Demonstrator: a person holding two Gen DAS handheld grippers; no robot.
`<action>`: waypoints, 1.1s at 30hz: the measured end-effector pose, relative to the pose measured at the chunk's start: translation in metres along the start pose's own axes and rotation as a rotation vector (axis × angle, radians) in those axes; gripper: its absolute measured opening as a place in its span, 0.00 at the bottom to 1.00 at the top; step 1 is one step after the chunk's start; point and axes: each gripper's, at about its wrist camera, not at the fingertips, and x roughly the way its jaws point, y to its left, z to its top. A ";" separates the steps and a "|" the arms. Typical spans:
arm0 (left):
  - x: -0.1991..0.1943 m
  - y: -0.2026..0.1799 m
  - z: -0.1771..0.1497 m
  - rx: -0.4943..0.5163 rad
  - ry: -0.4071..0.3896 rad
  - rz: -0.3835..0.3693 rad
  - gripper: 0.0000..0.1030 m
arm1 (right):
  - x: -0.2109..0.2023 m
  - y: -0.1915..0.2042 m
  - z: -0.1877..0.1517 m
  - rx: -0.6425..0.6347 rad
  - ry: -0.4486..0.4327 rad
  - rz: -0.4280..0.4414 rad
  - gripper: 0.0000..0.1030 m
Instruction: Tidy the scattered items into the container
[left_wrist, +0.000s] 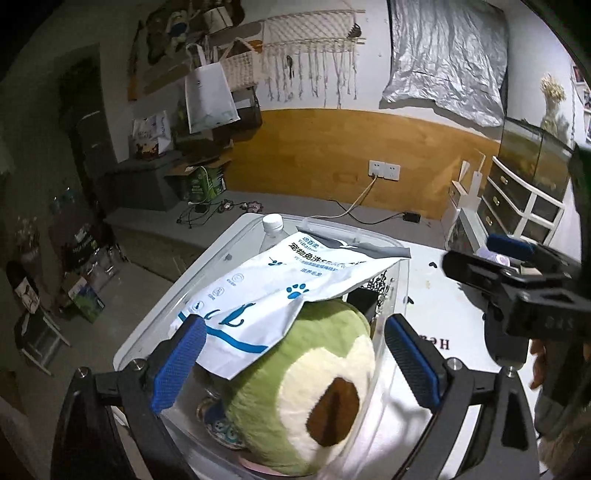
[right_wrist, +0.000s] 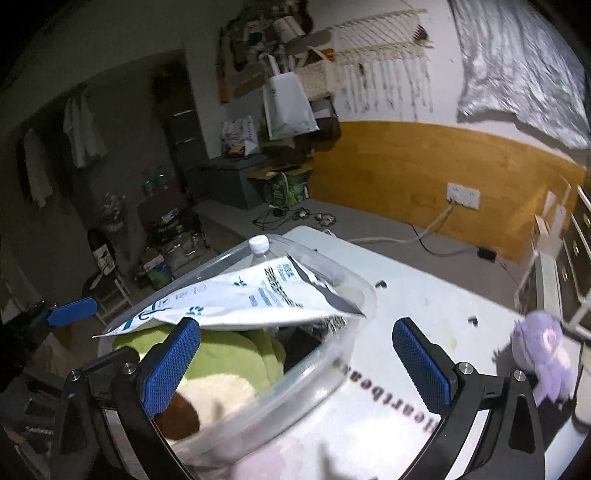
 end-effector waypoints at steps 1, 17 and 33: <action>-0.001 -0.001 -0.001 -0.006 -0.001 -0.001 0.95 | -0.004 -0.002 -0.002 0.009 -0.004 -0.008 1.00; -0.012 -0.031 -0.015 -0.034 0.010 -0.039 0.95 | -0.060 -0.035 -0.037 0.084 -0.022 -0.101 1.00; -0.025 -0.043 -0.026 -0.041 -0.006 -0.059 0.95 | -0.091 -0.044 -0.070 0.111 -0.018 -0.154 1.00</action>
